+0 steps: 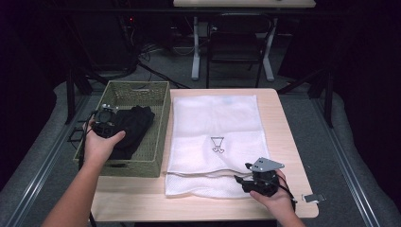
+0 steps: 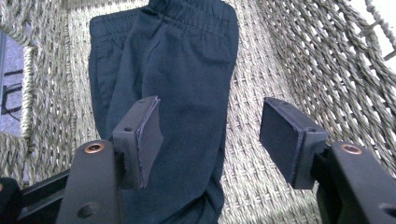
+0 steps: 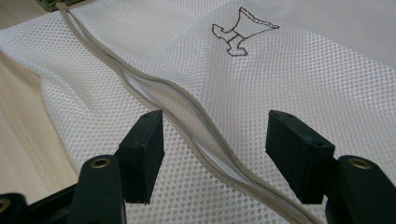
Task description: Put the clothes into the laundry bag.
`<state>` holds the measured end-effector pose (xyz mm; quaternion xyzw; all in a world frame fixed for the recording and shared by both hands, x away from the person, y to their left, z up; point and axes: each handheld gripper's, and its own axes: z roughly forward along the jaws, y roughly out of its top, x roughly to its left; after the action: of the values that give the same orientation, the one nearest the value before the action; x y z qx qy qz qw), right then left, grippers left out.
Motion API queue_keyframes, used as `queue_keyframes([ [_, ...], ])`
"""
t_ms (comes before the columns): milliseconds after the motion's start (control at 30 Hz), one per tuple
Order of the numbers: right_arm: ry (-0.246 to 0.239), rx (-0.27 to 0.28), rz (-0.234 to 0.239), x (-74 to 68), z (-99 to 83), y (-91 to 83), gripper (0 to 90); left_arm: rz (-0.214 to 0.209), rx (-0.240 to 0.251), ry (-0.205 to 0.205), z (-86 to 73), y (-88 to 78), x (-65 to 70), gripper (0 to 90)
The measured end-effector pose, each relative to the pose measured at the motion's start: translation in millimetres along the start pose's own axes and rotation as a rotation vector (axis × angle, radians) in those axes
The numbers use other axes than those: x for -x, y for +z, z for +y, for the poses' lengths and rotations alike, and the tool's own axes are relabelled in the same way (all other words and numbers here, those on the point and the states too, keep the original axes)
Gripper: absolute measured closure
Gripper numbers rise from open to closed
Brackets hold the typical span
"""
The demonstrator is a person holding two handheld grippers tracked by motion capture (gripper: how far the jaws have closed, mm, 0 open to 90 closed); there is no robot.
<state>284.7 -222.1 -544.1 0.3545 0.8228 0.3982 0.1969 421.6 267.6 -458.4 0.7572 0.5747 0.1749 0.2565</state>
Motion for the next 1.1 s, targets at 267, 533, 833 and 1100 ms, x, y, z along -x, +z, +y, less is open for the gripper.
queue_keyframes([
  [267,0.002,0.001,0.000,0.4,0.0,-0.3,37.2,0.009,-0.034,-0.005,5.4,10.0,-0.9,38.7],
  [533,0.000,0.001,0.001,0.4,-0.2,-0.2,37.2,-0.001,-0.067,-0.012,6.2,17.2,-5.7,38.7],
  [833,-0.002,-0.001,0.002,0.1,-0.1,0.1,37.2,-0.002,-0.086,-0.044,5.4,18.8,-17.1,38.7],
  [1100,-0.003,-0.004,0.003,-0.1,-0.2,0.4,37.2,0.000,-0.095,-0.070,3.6,20.5,-26.9,38.7],
])
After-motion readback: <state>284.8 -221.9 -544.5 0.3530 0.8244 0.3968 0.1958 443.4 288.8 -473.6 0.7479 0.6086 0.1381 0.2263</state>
